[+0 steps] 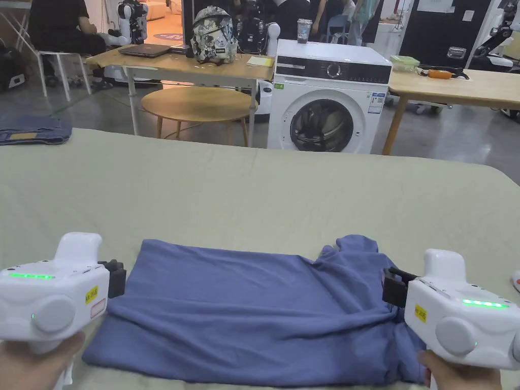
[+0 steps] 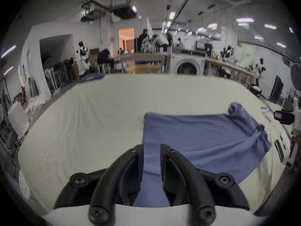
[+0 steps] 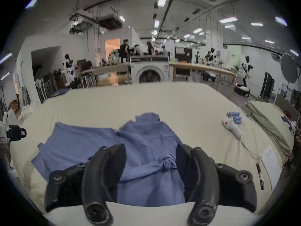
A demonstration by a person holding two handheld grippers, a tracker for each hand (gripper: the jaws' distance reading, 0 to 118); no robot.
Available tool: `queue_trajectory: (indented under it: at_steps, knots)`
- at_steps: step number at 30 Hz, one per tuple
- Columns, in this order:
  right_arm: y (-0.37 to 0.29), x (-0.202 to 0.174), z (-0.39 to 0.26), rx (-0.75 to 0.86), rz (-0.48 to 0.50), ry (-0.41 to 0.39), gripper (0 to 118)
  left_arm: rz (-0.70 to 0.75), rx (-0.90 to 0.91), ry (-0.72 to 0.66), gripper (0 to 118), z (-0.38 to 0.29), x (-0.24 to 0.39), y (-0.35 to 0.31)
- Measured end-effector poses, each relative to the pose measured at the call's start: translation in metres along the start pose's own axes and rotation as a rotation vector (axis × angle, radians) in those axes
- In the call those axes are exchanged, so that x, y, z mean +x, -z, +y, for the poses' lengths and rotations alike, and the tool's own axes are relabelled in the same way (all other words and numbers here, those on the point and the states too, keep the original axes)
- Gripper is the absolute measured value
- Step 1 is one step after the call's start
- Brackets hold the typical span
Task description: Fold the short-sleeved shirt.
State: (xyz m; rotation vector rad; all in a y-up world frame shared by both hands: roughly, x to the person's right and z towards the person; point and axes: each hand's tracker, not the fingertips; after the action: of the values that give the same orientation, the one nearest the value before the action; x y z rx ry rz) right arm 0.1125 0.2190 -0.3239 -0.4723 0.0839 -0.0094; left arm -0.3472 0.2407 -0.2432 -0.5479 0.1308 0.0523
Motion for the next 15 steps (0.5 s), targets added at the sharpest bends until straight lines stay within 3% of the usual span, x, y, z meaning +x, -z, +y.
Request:
queue_trajectory:
  at_steps: [2,4,7,15]
  knots:
    - [-0.028,-0.021,0.002,0.065,-0.007,-0.012,31,-0.001,0.081,-0.005,16,-0.003,0.008,-0.013]
    - [-0.038,-0.031,-0.001,0.096,0.020,-0.010,10,0.013,0.149,0.024,3,-0.008,0.013,-0.018]
    - [-0.047,-0.043,-0.005,0.129,0.037,0.001,0,0.047,0.228,0.035,0,-0.011,0.026,-0.035]
    - [-0.069,-0.059,-0.010,0.242,0.005,-0.038,0,0.038,0.257,0.017,0,-0.019,0.027,-0.056]
